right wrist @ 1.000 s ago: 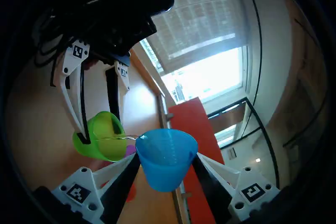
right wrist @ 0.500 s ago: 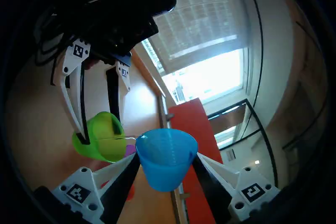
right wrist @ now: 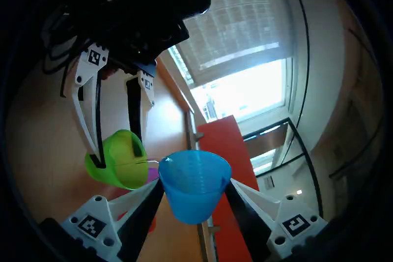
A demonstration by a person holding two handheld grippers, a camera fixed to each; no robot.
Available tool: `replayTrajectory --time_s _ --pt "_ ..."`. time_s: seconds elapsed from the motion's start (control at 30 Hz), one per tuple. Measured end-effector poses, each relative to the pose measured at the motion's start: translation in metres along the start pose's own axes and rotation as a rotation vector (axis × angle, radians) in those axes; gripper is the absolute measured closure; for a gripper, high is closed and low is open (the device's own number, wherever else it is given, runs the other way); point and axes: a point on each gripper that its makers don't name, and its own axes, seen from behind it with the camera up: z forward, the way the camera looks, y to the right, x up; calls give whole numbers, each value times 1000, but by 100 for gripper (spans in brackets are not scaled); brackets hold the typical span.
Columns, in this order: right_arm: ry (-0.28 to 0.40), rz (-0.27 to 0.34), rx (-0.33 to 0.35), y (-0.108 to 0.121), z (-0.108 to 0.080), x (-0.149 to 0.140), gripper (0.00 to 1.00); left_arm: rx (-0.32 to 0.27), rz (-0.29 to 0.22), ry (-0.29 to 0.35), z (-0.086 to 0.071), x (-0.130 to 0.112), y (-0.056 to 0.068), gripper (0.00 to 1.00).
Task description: Pour water
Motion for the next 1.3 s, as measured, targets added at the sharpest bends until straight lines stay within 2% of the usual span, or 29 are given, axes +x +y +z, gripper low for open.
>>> replayTrajectory --time_s 1.3 --pt "-5 -49 8 0 0 1 12 2 -9 8 1 0 -2 13"
